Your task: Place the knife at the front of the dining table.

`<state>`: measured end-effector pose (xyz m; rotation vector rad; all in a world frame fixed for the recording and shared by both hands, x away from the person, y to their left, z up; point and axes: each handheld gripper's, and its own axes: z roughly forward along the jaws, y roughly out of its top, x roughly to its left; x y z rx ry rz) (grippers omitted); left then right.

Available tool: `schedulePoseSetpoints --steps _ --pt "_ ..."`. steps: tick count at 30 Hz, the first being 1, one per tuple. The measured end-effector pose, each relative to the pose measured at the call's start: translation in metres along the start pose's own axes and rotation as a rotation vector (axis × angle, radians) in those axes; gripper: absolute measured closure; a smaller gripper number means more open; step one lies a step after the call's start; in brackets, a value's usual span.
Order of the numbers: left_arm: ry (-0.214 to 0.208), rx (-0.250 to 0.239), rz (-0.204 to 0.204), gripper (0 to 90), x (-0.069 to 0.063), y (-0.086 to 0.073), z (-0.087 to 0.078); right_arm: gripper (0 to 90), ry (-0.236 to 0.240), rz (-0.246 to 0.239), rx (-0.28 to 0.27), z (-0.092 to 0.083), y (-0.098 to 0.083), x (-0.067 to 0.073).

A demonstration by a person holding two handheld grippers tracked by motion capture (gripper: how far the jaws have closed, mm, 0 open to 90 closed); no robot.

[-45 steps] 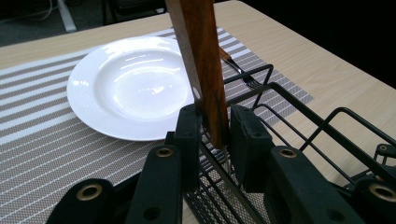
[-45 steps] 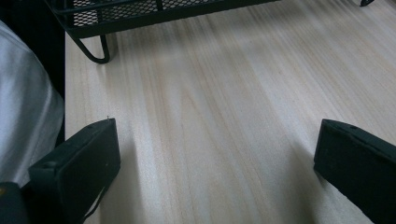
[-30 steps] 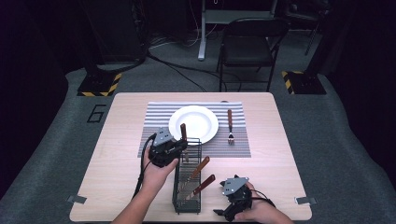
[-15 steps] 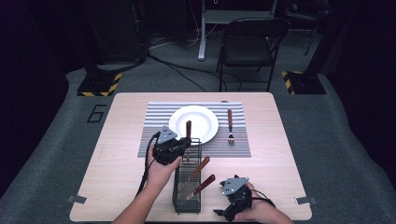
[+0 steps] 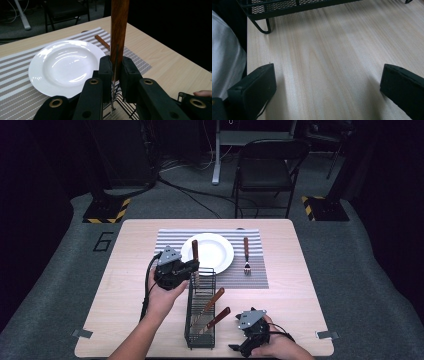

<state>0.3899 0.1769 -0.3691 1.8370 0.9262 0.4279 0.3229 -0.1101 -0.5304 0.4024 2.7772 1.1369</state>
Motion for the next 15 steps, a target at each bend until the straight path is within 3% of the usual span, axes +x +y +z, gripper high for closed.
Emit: schedulePoseSetpoints --steps 5,15 --pt "-0.011 -0.001 0.014 80.2 -0.001 0.016 -0.012 0.0 -0.001 0.006 0.001 0.0 0.0 0.0" --pt "0.014 -0.02 0.055 80.2 0.001 0.043 -0.034 0.0 0.0 0.001 0.001 0.0 0.0 0.0"
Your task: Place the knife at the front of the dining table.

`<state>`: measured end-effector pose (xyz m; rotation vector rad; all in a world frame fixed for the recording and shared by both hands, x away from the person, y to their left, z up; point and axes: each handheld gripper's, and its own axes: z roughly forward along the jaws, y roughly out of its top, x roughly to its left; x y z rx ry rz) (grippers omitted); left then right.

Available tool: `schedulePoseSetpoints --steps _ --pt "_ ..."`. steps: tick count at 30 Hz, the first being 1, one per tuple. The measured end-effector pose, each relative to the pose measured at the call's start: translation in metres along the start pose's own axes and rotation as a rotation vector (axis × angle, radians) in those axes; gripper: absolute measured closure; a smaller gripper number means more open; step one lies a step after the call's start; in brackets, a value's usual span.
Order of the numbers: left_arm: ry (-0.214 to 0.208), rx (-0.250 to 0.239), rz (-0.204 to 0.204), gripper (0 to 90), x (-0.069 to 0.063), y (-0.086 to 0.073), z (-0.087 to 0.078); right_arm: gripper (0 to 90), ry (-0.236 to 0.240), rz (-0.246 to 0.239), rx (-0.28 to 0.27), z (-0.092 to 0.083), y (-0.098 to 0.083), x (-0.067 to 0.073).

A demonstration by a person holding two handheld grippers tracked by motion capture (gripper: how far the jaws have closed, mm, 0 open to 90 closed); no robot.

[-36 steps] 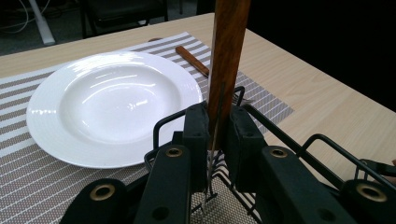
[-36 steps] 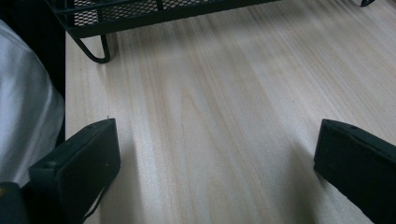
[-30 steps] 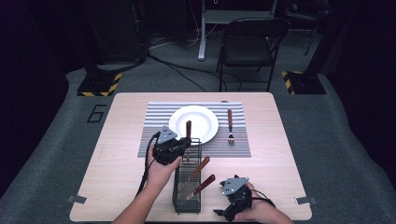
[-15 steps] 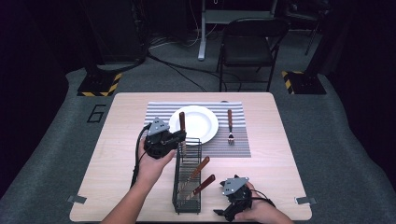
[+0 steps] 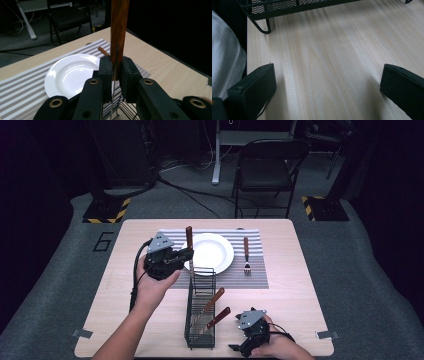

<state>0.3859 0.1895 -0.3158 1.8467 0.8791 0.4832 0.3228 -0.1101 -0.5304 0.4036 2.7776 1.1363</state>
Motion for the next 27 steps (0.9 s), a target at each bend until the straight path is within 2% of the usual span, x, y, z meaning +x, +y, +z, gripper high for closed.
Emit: schedulePoseSetpoints --steps 6,12,18,25,27 --pt "0.013 0.002 -0.011 80.2 0.01 0.007 -0.009 0.0 -0.001 0.005 0.001 0.0 0.0 0.0" --pt "0.045 0.005 -0.024 80.2 0.022 0.004 -0.01 0.0 -0.001 0.004 0.002 0.0 0.0 0.0" --pt "0.086 0.018 -0.042 80.2 0.037 -0.009 -0.004 0.0 0.0 -0.001 0.001 0.0 0.0 0.0" --pt "0.124 0.05 -0.104 80.2 0.061 -0.03 0.007 0.0 -0.001 0.004 0.002 0.0 0.0 0.0" --pt "0.135 0.045 -0.127 80.2 0.066 -0.035 0.009 0.0 -0.001 0.004 0.002 0.0 0.0 0.0"
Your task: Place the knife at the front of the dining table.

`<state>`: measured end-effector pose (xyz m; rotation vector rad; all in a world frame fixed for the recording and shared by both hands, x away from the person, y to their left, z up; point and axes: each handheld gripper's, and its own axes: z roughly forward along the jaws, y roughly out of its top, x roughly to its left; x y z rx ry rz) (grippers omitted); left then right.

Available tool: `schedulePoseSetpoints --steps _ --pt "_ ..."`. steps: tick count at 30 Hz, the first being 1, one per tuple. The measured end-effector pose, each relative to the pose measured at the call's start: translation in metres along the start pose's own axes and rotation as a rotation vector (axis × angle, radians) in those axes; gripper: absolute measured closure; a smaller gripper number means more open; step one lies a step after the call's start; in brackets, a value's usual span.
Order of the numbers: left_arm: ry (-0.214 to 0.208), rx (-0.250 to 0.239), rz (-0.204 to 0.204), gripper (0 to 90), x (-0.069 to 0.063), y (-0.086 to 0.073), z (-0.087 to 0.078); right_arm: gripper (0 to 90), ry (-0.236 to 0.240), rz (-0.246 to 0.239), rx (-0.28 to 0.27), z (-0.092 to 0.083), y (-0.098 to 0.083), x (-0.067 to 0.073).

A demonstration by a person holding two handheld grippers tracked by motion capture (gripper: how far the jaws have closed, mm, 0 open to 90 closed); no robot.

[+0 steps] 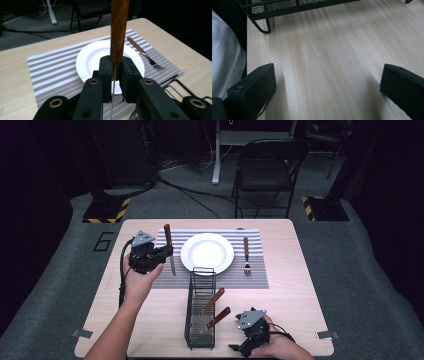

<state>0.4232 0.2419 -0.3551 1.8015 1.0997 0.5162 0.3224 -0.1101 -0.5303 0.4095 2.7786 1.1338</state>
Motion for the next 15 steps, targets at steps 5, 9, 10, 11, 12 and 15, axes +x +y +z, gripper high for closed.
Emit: schedulePoseSetpoints --steps 5,9,10,11,12,15 --pt "0.041 0.001 -0.024 80.2 0.013 -0.01 0.008 0.0 -0.001 0.002 0.001 0.0 0.0 0.0" --pt "0.062 0.015 -0.039 80.2 0.024 -0.018 0.015 0.0 0.001 -0.005 -0.001 0.0 0.0 0.0" --pt "0.063 0.017 -0.046 80.2 0.025 -0.019 0.016 0.0 0.0 0.0 0.0 0.0 0.0 0.0" --pt "0.071 0.023 -0.049 80.3 0.028 -0.021 0.018 0.0 0.0 0.0 0.0 0.0 0.0 0.0" --pt "0.074 0.023 -0.05 80.2 0.03 -0.023 0.019 0.0 0.0 0.0 0.0 0.0 0.0 0.0" --pt "0.097 0.031 -0.058 80.2 0.035 -0.029 0.025 0.0 0.0 0.001 0.0 0.0 0.0 0.0"
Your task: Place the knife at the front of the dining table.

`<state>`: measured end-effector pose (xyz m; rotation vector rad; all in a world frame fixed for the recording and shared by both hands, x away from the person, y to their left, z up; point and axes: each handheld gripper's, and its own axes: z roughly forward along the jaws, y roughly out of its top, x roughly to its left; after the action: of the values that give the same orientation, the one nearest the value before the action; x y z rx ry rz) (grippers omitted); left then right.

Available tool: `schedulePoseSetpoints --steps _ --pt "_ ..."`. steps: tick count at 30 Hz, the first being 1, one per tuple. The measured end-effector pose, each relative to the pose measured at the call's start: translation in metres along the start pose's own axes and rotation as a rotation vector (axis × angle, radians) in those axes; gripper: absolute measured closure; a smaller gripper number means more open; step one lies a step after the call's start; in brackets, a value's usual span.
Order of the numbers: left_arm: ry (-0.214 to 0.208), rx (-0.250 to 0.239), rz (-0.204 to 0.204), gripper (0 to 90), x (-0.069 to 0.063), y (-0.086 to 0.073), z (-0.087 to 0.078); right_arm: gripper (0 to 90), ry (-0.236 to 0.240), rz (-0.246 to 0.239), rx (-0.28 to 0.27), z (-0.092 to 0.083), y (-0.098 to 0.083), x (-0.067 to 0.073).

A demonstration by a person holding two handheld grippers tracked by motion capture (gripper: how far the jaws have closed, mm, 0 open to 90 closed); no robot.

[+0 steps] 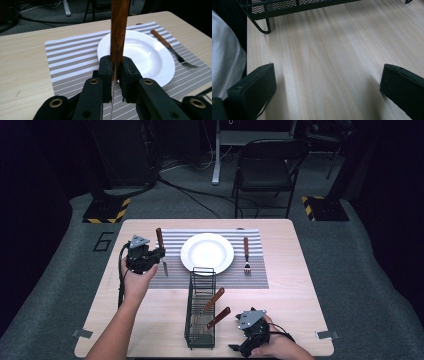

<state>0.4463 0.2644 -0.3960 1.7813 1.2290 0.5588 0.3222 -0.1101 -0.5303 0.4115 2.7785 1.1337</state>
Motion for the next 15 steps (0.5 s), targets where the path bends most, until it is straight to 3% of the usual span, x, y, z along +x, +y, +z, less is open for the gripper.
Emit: schedulePoseSetpoints --steps 6,15 --pt "0.022 0.025 -0.031 80.3 0.01 -0.011 0.011 0.0 0.0 -0.001 0.0 0.0 0.0 0.0" --pt "0.033 0.059 -0.038 80.2 0.014 -0.02 0.019 0.0 0.001 -0.006 -0.002 0.0 0.0 0.0"
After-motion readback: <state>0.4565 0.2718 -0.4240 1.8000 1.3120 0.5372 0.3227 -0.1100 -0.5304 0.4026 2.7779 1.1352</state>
